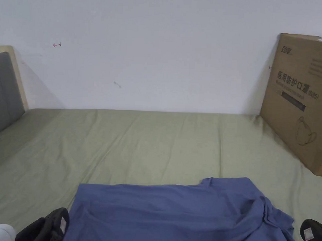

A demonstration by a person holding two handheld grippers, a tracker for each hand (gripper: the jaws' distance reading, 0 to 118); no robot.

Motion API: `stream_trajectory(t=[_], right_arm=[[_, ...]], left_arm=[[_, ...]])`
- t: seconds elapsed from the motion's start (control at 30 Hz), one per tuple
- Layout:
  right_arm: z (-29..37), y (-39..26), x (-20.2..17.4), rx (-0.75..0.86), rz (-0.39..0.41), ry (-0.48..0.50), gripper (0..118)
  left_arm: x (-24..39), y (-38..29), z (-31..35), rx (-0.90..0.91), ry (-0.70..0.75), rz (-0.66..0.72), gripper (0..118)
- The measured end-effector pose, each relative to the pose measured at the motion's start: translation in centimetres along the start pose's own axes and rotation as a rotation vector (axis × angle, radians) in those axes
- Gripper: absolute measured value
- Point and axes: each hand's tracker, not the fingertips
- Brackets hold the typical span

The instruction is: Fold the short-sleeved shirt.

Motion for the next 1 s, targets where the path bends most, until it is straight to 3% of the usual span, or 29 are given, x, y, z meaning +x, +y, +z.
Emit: stream_trajectory(t=[0.1,0.23,0.3,0.33,0.37,0.4,0.43,0.47,0.53,0.67,0.73,0.8,0.9,0.93,0.97,1.0], right_arm=[[0.0,0.9,0.7,-0.013,-0.014,0.015,1],[0.5,1.2,1.0,0.045,-0.104,0.084,1],[0.1,1.0,1.0,0.028,-0.105,0.058,1],[-0.2,0.8,1.1,0.013,-0.103,0.053,1],[-0.5,0.6,1.3,-0.01,-0.106,0.07,1],[-0.8,0.3,1.4,-0.033,-0.106,0.083,1],[-0.9,0.1,0.9,-0.061,-0.091,0.08,1],[-1.2,-0.2,0.9,-0.084,-0.073,0.077,1],[-1.4,-0.7,0.9,-0.103,-0.048,0.082,1],[-1.9,-1.2,0.7,-0.121,-0.028,0.072,1],[-0.9,-0.7,0.3,-0.018,-0.067,-0.054,1],[0.3,0.4,0.8,0.123,-0.103,-0.084,1],[-0.4,1.8,2.0,0.194,-0.043,-0.176,1],[-1.6,1.9,2.8,0.133,-0.041,-0.181,1],[-3.2,2.2,4.0,-0.068,-0.062,-0.142,1],[-5.4,2.2,5.6,-0.257,-0.137,-0.064,1]], left_arm=[[-2.7,2.1,-2.9,-0.184,-0.014,0.021,0],[-7.3,1.2,-11.0,-0.662,0.023,0.13,0],[-9.3,-0.7,-13.9,-0.769,0.03,0.19,1],[-9.8,-1.6,-15.0,-0.797,0.065,0.18,8],[-10.4,-2.6,-16.0,-0.816,0.083,0.181,29],[-10.8,-3.5,-16.5,-0.852,0.114,0.161,83],[-11.2,-4.6,-17.5,-0.885,0.146,0.169,114],[-11.3,-5.5,-18.2,-0.92,0.166,0.168,118],[-11.4,-6.7,-19.2,-0.913,0.15,0.148,113],[-11.5,-10.2,-21.5,-0.997,0.188,0.092,118],[-11.5,-11.5,-21.9,-1.006,0.159,0.095,118],[-11.4,-11.7,-21.0,-0.926,0.212,0.107,118],[-10.4,-11.6,-20.7,-0.932,0.225,0.054,118],[-10.3,-11.4,-20.3,-0.918,0.226,0.053,118],[-9.7,-10.8,-19.8,-0.898,0.24,0.018,116],[-9.1,-10.2,-19.2,-0.875,0.24,-0.024,107]])
